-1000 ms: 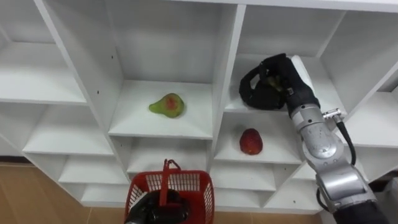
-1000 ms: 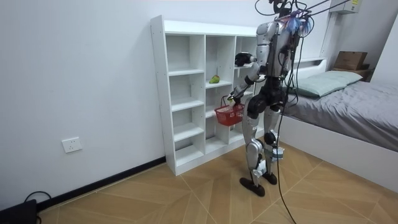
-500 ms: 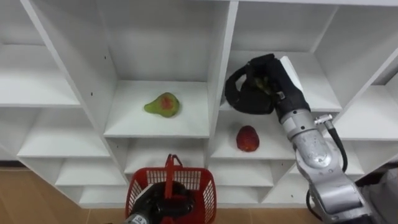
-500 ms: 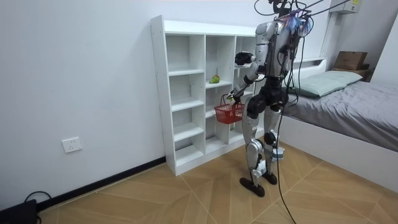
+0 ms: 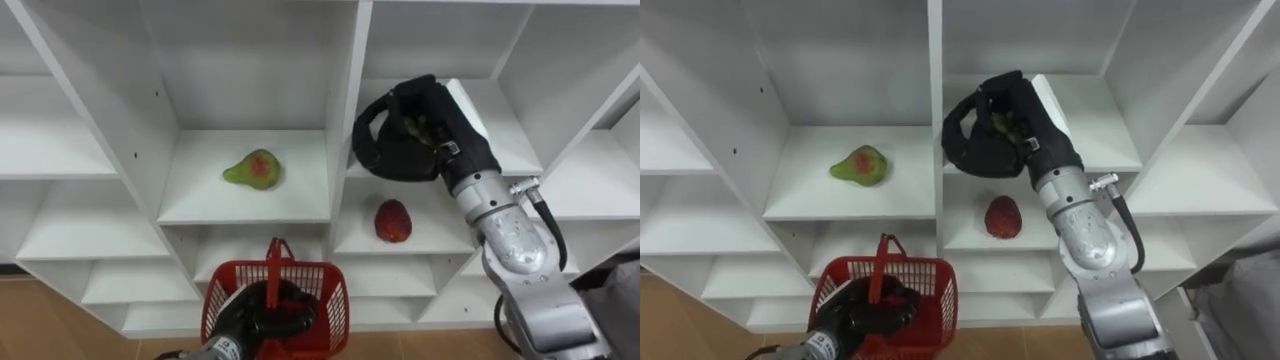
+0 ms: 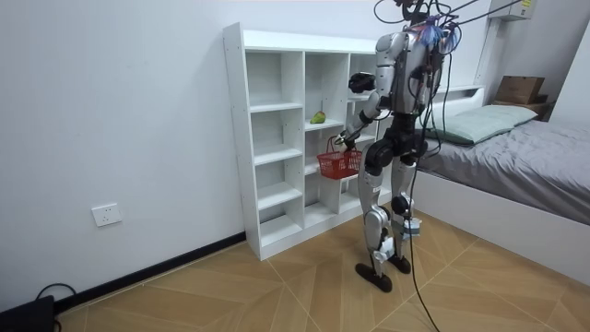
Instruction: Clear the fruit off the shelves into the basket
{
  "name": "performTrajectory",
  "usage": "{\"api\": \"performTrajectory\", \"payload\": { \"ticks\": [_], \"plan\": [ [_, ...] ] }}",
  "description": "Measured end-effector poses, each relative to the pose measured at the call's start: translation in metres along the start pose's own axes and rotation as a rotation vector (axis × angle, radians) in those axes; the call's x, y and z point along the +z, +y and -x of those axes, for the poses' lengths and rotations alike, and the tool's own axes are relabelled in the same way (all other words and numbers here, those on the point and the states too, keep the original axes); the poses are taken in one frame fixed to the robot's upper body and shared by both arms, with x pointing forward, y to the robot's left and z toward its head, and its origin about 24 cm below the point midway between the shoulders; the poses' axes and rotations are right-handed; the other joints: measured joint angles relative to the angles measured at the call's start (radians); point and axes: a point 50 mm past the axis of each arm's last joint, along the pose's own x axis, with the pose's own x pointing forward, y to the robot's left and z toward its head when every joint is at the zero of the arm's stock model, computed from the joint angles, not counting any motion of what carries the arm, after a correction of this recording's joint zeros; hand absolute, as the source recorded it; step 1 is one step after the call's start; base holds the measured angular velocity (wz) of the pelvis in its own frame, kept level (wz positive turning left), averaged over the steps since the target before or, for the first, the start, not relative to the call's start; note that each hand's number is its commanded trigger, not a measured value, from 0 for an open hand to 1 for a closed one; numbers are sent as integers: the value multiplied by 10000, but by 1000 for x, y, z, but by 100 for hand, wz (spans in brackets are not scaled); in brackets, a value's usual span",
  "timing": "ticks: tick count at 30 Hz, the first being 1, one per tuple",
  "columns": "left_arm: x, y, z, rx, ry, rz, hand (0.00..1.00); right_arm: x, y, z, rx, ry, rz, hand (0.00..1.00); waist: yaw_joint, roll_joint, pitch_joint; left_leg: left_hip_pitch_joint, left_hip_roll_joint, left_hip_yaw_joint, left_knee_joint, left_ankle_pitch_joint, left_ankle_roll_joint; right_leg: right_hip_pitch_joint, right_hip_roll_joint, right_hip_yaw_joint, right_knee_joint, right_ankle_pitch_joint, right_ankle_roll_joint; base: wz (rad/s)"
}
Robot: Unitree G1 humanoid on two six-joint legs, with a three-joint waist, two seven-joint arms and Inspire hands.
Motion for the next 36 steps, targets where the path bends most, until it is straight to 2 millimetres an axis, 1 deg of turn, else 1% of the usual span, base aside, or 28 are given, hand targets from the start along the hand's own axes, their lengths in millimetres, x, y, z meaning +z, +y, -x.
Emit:
{"api": "performTrajectory", "payload": {
  "ticks": [2, 6, 7, 10, 13, 15, 19, 24, 27, 29, 34, 36],
  "plan": [
    [0, 2, 0, 69, -29, 46, 100, 0, 1, 0, 184, 6, -17, 100, 5, -11, -6, 5, 12, 174, 0, 0, 0, -28, 7, 82, 5, 1, -1, -10],
    [0, 3, 1, 72, -29, 63, 100, 2, 2, 1, 376, 30, -49, 100, 9, -33, -22, -16, 22, 322, -2, 0, -1, -145, 19, 175, 20, 1, -1, -8],
    [-1, 3, 1, 62, -7, 76, 100, 4, 3, 3, 522, -27, -67, 100, 13, -33, -24, -9, 33, 453, -1, 0, -1, -155, 28, 238, 18, 1, -1, -12],
    [-1, 3, 2, -11, 28, 90, 100, 8, 7, 7, 879, -175, -158, 100, 18, -41, -31, -10, 39, 476, -1, 0, -1, -156, 42, 318, 41, 3, -4, -10],
    [-2, 2, 1, -70, 53, 90, 100, 7, 13, 7, 1309, -71, -213, 100, -5, -41, -32, -6, 54, 476, 3, 0, -1, -195, 57, 361, 129, 4, -6, -6],
    [-2, 1, 1, -110, 107, 81, 100, 5, 15, 9, 1617, 101, -155, 100, 1, -40, -35, 9, 66, 481, 4, 0, -1, -214, 68, 361, 165, 5, -8, 0],
    [-7, 3, 3, -58, 337, 171, 100, -7, 23, 19, 2401, 872, -279, 100, -6, -38, -34, 36, 83, 483, 2, -1, -2, -187, 77, 336, 173, 15, -24, 0],
    [-17, 9, 10, 190, 650, 278, 100, -17, 23, 29, 2802, 1401, 104, 100, -21, -68, -29, 47, 78, 477, 2, -2, -2, -244, 92, 357, 171, 28, -46, -1],
    [-15, 14, 11, 259, 624, 184, 100, -19, 23, 31, 3134, 1594, 287, 100, -9, -115, -36, -14, 56, 474, 4, -2, -2, -342, 119, 379, 157, 44, -69, -1],
    [-12, 16, 12, 202, 497, 204, 100, -22, 23, 33, 3429, 1778, 728, 100, 15, -138, -53, -9, 59, 475, 21, -1, -2, -358, 129, 383, 179, 53, -77, 0],
    [-1, 17, 12, 185, 37, 190, 100, -28, 27, 40, 4006, 2146, 1137, 100, 38, -130, -54, 21, 69, 455, 23, -1, -2, -340, 146, 384, 188, 74, -92, 0],
    [-1, 17, 12, 176, 4, 184, 100, -29, 27, 41, 4156, 2221, 1219, 100, 54, -130, -52, 30, 70, 461, 22, -1, -2, -335, 151, 400, 189, 74, -92, 0]
  ]
}}
